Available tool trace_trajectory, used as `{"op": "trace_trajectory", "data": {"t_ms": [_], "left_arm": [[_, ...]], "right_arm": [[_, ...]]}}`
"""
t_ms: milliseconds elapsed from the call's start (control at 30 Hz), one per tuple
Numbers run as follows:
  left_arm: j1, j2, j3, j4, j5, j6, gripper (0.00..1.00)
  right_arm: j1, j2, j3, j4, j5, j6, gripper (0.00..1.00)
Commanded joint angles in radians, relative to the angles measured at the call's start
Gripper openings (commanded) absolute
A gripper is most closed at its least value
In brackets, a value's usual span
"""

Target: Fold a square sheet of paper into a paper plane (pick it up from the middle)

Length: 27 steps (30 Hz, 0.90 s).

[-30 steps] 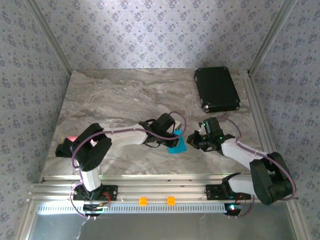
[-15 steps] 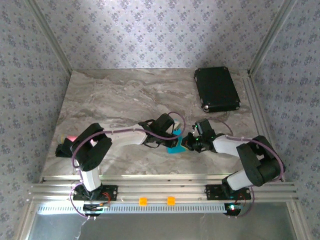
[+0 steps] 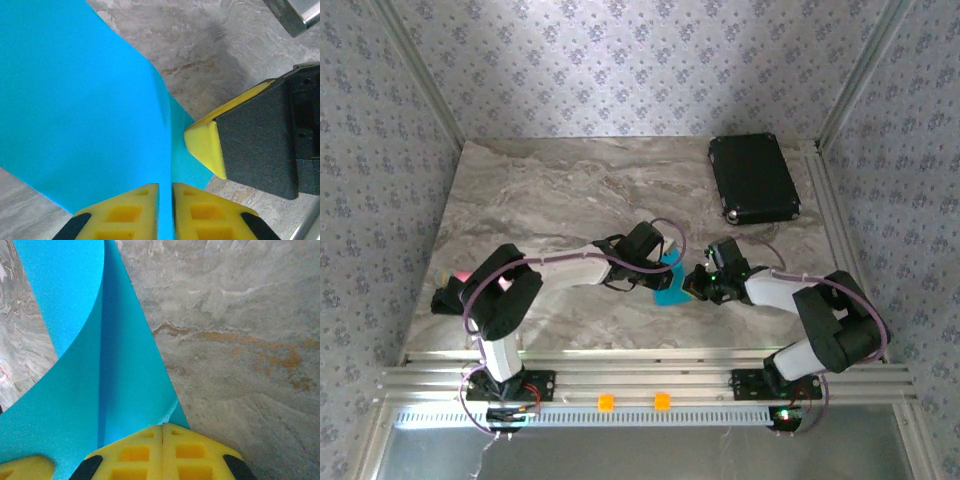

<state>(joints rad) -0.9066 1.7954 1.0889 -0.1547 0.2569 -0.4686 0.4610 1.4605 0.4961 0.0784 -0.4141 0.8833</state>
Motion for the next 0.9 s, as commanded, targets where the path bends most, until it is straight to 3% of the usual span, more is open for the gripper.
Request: {"op": "trace_trajectory", "data": {"t_ms": [0, 300, 867], "left_arm": [[0.006, -0.002, -0.009, 0.004, 0.034, 0.016, 0.19], [0.006, 0.005, -0.011, -0.014, -0.017, 0.017, 0.08], [0.020, 0.054, -0.017, -0.019, -0.052, 0.029, 0.08]], "right_arm": [[-0.001, 0.026, -0.011, -0.088, 0.057, -0.006, 0.00], [0.001, 0.039, 0.000, -0.097, 0.043, -0.013, 0.01], [0.000, 0.046, 0.010, -0.108, 0.034, -0.023, 0.01]]}}
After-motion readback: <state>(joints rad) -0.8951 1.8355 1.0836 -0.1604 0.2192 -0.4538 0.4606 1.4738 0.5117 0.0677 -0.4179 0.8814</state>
